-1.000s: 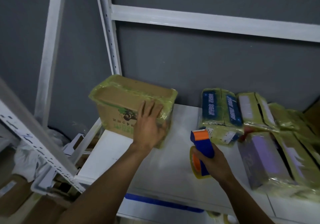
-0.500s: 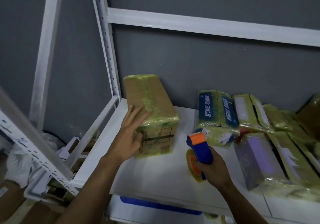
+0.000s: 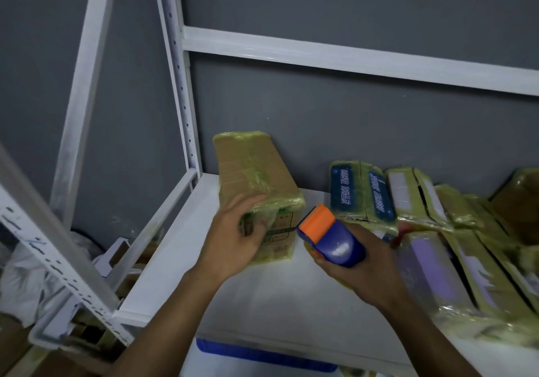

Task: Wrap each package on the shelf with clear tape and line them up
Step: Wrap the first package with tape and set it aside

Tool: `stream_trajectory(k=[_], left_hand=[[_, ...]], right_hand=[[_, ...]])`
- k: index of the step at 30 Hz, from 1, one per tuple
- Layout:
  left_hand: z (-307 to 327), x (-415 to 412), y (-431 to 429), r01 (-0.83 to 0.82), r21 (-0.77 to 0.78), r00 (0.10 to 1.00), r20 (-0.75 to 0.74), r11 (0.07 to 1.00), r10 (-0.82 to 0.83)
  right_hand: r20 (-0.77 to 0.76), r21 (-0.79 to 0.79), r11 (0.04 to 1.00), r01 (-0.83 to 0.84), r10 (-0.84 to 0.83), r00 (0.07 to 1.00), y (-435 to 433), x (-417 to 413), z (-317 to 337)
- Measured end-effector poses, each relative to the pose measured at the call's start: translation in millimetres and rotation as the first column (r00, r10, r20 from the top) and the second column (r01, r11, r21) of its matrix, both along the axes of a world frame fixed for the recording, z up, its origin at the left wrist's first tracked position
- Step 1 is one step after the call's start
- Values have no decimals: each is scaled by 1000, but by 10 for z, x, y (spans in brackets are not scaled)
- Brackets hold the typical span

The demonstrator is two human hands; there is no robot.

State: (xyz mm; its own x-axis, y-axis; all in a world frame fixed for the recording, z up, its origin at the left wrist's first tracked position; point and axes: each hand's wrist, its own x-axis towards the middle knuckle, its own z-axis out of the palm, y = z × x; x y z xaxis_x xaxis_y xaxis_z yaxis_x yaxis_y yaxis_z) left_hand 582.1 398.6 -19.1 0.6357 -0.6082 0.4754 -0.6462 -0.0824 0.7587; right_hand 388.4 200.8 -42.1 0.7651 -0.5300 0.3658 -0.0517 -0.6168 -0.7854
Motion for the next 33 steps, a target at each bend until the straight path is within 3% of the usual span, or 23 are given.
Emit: stream_trajectory(k=[3,5,9,17,21,25,33], left_hand=[[162,-237,0,150,-32,885,-441,988,-149],[224,-302,3,161,-78,817,-548,984,-177],[295,-330,30,197,-148,741,-625,969,-246],[313,-323,36,121,-148,798,-573,982,-185],[318,-336,37,122,-135,772,-609,983,-179],[276,-314,36,54,-75,841,-534,996,-86],[283,-171,101,-62,-106,811,-585,992,-11]], right_hand=[[14,-58,997,-41,42,999,38,34,118],[13,-115,990,-77,79,997,80,64,208],[23,-156,980,-126,131,991,130,102,307],[15,-180,967,-181,187,982,181,103,355],[-8,-204,961,-184,186,982,197,93,371],[-43,-226,955,-194,189,981,208,100,397],[-176,-296,928,-227,181,968,211,183,485]])
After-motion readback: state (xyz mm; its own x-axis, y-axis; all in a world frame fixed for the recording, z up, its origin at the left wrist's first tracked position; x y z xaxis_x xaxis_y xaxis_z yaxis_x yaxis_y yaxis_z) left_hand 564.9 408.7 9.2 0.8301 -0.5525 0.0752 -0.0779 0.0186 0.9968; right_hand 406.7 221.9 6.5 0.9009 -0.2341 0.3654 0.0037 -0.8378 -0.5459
